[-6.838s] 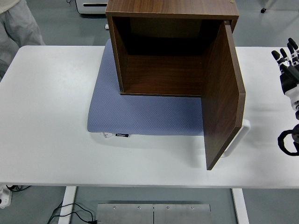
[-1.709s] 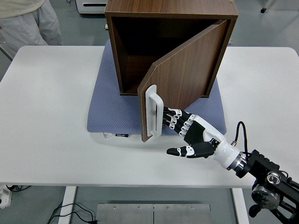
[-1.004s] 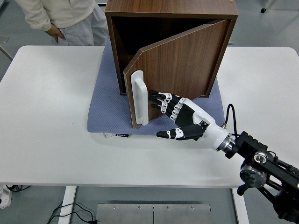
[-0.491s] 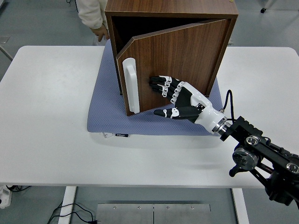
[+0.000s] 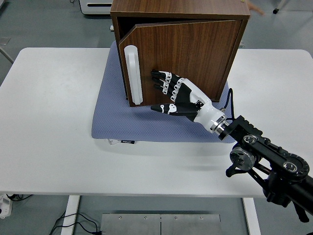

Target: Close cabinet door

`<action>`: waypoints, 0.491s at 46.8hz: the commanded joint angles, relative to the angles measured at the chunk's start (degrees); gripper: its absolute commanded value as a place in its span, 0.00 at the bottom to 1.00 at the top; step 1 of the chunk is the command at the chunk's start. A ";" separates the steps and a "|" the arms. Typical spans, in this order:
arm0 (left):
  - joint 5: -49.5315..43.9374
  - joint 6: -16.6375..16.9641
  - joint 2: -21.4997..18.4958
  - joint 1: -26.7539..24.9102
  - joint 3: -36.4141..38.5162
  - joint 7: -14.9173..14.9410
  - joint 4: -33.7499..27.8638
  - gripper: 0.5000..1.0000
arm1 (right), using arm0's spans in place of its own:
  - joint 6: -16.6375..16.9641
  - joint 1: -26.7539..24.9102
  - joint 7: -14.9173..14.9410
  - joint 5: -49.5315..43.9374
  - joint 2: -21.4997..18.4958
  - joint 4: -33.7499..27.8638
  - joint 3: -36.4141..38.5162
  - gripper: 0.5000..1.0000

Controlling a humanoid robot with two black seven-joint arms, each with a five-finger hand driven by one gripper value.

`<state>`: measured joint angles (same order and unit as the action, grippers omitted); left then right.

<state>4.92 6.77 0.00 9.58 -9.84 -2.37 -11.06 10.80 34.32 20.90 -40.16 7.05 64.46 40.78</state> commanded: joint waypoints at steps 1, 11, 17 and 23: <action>0.00 0.00 0.00 0.00 0.00 0.00 -0.01 1.00 | -0.42 0.48 -0.16 0.00 -0.46 -1.18 0.00 1.00; 0.00 0.00 0.00 0.00 0.00 0.00 -0.01 1.00 | -1.39 2.59 -0.51 1.31 -0.90 -3.99 0.17 1.00; 0.00 0.00 0.00 0.00 0.00 0.00 -0.01 1.00 | -1.92 4.09 -1.30 2.89 -1.16 -6.19 0.52 1.00; 0.00 0.00 0.00 0.00 0.00 0.00 -0.01 1.00 | -2.71 4.53 -1.56 3.69 -1.34 -6.89 0.79 1.00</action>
<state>4.92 6.77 0.00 9.58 -9.86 -2.38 -11.07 8.65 38.78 19.52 -36.74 5.73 57.72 41.46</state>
